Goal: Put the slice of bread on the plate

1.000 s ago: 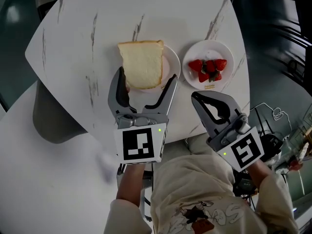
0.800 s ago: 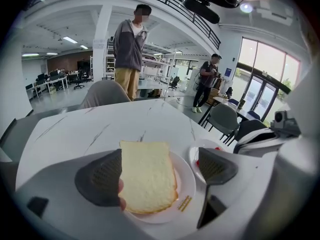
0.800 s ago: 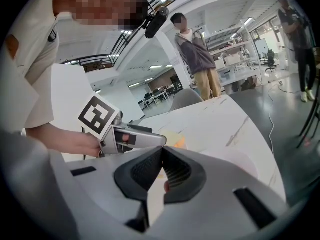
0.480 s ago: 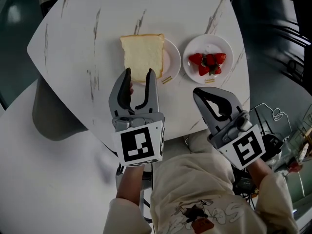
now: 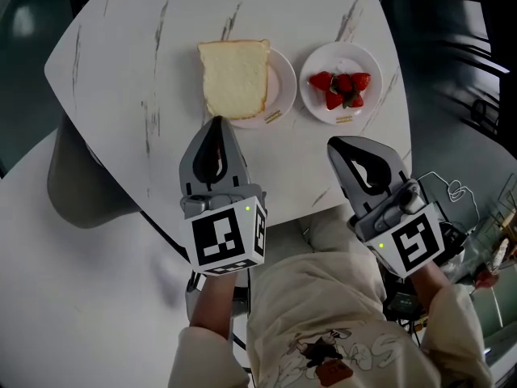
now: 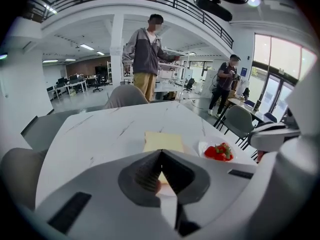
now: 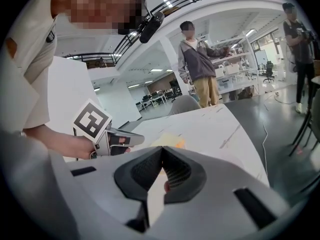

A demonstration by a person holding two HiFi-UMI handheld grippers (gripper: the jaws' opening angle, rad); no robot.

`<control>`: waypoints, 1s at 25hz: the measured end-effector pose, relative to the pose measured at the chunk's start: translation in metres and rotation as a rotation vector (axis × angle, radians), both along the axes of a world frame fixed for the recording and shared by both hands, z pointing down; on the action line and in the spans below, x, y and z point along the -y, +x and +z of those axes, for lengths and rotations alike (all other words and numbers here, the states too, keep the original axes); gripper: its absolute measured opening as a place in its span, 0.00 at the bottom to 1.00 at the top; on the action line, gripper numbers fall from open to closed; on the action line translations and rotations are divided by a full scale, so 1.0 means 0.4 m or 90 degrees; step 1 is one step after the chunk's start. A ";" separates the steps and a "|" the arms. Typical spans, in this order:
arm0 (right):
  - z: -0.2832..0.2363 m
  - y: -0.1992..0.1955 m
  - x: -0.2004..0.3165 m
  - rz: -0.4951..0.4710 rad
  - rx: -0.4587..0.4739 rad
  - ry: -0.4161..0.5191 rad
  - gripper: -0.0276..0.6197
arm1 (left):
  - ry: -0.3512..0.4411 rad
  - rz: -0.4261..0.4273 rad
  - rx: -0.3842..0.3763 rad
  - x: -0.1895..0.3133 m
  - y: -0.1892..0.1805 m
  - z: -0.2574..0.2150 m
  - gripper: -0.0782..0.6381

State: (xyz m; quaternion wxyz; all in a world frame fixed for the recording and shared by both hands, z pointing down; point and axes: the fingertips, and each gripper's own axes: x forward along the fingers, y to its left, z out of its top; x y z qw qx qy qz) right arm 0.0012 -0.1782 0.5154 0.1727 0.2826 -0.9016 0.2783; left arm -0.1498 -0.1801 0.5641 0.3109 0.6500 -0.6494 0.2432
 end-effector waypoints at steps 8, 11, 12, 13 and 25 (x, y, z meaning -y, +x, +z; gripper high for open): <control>-0.064 -0.004 -0.051 0.000 -0.009 0.032 0.05 | 0.031 0.045 -0.019 -0.045 0.043 -0.064 0.12; -0.081 -0.004 -0.075 0.001 -0.012 0.040 0.05 | 0.037 0.046 -0.018 -0.070 0.046 -0.087 0.12; -0.088 -0.002 -0.083 0.003 -0.013 0.042 0.05 | 0.039 0.050 -0.021 -0.076 0.051 -0.097 0.12; -0.094 -0.001 -0.090 0.004 -0.015 0.044 0.05 | 0.043 0.055 -0.026 -0.080 0.058 -0.108 0.12; -0.238 0.004 -0.151 0.006 -0.012 0.115 0.05 | 0.091 0.095 -0.034 -0.163 0.097 -0.240 0.12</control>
